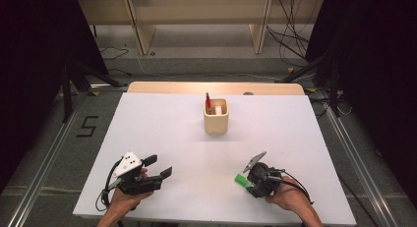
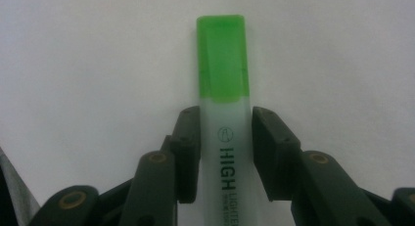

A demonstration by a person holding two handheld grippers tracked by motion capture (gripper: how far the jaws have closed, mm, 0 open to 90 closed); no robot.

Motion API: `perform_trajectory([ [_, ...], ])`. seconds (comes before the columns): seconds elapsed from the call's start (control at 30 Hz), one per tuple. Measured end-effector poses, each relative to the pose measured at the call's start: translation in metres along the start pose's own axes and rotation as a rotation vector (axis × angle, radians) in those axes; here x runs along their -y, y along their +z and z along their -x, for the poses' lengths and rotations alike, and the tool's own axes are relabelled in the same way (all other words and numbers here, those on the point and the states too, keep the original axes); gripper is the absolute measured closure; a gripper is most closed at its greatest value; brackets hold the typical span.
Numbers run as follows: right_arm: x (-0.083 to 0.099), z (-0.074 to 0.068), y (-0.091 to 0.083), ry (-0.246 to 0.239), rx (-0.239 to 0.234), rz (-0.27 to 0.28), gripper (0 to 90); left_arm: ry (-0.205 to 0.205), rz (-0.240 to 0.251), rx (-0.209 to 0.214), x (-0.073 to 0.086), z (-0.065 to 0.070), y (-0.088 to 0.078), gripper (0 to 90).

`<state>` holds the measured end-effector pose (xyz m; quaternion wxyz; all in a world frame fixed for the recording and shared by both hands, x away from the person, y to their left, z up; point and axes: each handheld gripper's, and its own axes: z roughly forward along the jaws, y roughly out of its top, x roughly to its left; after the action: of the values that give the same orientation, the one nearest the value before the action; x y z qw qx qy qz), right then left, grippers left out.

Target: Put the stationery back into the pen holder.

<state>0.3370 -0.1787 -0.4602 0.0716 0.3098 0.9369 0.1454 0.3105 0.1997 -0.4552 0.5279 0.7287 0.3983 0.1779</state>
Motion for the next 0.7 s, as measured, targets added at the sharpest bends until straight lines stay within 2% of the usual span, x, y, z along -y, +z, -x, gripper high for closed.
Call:
perform_trajectory([
  [0.3, -0.002, -0.003, -0.002, -0.026, 0.020, -0.015, 66.9, 0.001, -0.002, 0.000, 0.000, -0.001, 0.000, 25.8],
  [0.4, -0.002, -0.002, -0.005, -0.024, 0.006, 0.013, 67.0, -0.003, -0.002, -0.001, 0.000, -0.001, 0.000, 25.8],
  [0.43, -0.002, -0.001, -0.007, -0.024, 0.014, 0.017, 67.0, -0.007, 0.000, -0.003, 0.000, -0.001, 0.000, 25.8],
  [0.53, -0.001, 0.001, -0.012, -0.011, 0.018, 0.068, 67.0, -0.006, 0.001, -0.004, 0.000, -0.001, 0.000, 25.9],
  [0.63, 0.000, 0.006, -0.016, 0.001, 0.008, 0.146, 67.0, -0.010, 0.002, -0.006, 0.000, -0.002, 0.000, 25.9],
  [0.7, 0.001, 0.009, -0.019, 0.029, 0.011, 0.200, 67.0, -0.011, 0.004, -0.007, 0.000, -0.002, 0.000, 25.9],
])
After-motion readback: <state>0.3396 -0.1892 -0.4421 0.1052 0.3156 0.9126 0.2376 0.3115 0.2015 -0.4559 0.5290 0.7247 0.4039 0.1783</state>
